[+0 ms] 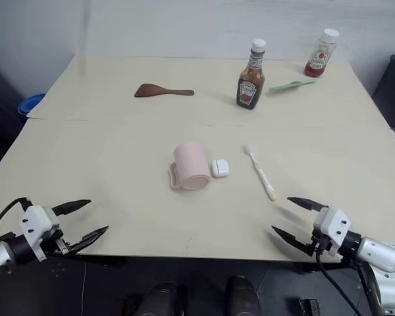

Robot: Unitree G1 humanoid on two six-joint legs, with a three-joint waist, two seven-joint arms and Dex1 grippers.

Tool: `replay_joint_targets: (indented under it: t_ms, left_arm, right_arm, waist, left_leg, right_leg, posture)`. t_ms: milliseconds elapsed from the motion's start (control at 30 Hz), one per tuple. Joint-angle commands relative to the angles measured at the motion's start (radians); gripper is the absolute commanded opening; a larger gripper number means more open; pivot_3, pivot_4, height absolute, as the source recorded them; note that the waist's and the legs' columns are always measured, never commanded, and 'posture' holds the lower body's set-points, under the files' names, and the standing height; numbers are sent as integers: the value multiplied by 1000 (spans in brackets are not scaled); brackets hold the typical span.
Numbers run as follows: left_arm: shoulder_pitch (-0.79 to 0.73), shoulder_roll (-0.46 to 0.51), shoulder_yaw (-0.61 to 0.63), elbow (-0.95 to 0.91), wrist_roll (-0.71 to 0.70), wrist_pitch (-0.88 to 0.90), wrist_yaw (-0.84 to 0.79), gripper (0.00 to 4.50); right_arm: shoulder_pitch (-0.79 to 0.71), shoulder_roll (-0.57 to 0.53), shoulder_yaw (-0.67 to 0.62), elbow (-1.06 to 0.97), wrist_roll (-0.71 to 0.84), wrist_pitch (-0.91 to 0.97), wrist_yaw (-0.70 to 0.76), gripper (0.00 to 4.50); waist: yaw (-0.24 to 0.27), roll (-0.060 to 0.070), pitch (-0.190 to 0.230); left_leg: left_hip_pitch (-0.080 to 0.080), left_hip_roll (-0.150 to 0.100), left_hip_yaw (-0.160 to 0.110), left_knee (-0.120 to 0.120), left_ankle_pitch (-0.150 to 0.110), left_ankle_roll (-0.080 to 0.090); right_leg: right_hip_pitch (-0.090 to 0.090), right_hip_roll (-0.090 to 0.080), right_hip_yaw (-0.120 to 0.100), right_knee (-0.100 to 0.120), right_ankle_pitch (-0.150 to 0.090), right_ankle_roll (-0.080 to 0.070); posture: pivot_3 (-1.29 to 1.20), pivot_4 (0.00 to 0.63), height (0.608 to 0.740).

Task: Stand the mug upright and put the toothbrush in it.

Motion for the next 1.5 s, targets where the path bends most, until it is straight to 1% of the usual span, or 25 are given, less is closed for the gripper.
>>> replay_joint_targets:
  t_ms: [33,133,467,667,767,833,900,967,1033,1200,1333,1400,1433,1500]
  left_arm:
    - [5,14,33,-32,-17,-9,-7,4397]
    - [0,7,38,-52,-73,34,-20,4397]
    - [11,18,61,-87,-158,110,-72,4397]
    - [2,21,57,-115,-205,197,-71,4397]
    - [-7,26,49,-137,-228,241,-73,4397]
    - [-30,24,37,-154,-235,247,-72,4397]
    - [-77,20,14,-169,-260,270,-71,4397]
    - [-117,27,-10,-183,-324,336,-87,4397]
    - [-161,31,-39,-198,-340,359,-95,4397]
    - [-242,19,-103,-210,-330,381,-82,4397]
    - [-255,-4,-128,-196,-308,364,-68,4397]
    - [-250,-14,-141,-192,-297,354,-67,4397]
    - [-249,-18,-146,-191,-291,349,-66,4397]
    - [-251,-25,-152,-192,-288,345,-61,4397]
  right_arm:
    - [-23,-14,-12,-7,12,-3,2,4500]
    - [-43,-9,-1,-13,12,15,-4,4500]
    - [-68,-11,11,-44,14,58,-14,4500]
    - [-96,-15,13,-37,15,70,-2,4500]
    - [-146,-15,20,-41,43,114,3,4500]
    - [-226,-31,62,-57,51,172,33,4500]
    - [-367,-35,131,-32,39,258,59,4500]
    - [-506,-29,211,32,0,323,94,4500]
    - [-628,-11,290,116,-43,377,131,4500]
    - [-867,83,440,366,-169,339,191,4500]
    - [-1066,226,517,639,-278,279,150,4500]
    - [-1119,276,532,738,-307,270,146,4500]
    - [-1135,292,537,782,-323,234,145,4500]
    - [-1170,321,538,880,-366,167,91,4500]
  waist:
    - [0,0,0]
    - [-1,0,0]
    - [0,0,0]
    - [0,0,0]
    - [-1,0,0]
    - [-3,0,0]
    - [-9,0,0]
    - [-16,0,0]
    - [-22,0,0]
    - [-26,0,0]
    - [-36,0,0]
    - [-42,0,0]
    - [-44,0,0]
    - [-41,0,0]
  left_leg:
    - [0,0,0,0,0,0]
    - [0,0,0,0,0,0]
    - [0,0,1,0,0,0]
    - [0,0,1,0,0,0]
    - [0,0,1,0,0,0]
    - [0,0,1,1,0,0]
    - [1,0,1,1,0,0]
    - [1,1,1,1,0,-1]
    - [1,1,0,1,0,-1]
    - [-3,1,0,1,0,-1]
    - [-4,-1,2,3,0,-1]
    - [-4,0,2,3,0,0]
    - [-4,0,1,3,0,-1]
    - [-4,1,0,3,0,-1]
  right_leg:
    - [0,0,0,0,0,0]
    - [0,0,0,0,0,0]
    - [0,0,1,0,0,0]
    - [0,0,1,0,0,0]
    - [0,0,1,0,0,0]
    - [0,0,1,0,0,0]
    - [0,0,2,1,0,0]
    - [0,0,2,2,0,0]
    - [-1,-1,2,2,0,0]
    - [-1,2,-1,2,0,0]
    - [-2,1,0,3,0,1]
    - [-2,2,0,3,0,1]
    - [-2,2,-1,4,0,1]
    - [-2,2,-1,3,0,1]
  posture:
    - [0,150,740]
    - [0,150,740]
    - [0,150,740]
    - [0,150,740]
    - [0,150,740]
    - [0,150,740]
    - [0,150,740]
    - [0,150,740]
    - [0,150,740]
    - [0,150,740]
    - [0,150,740]
    - [0,150,740]
    - [0,150,740]
    - [0,150,740]
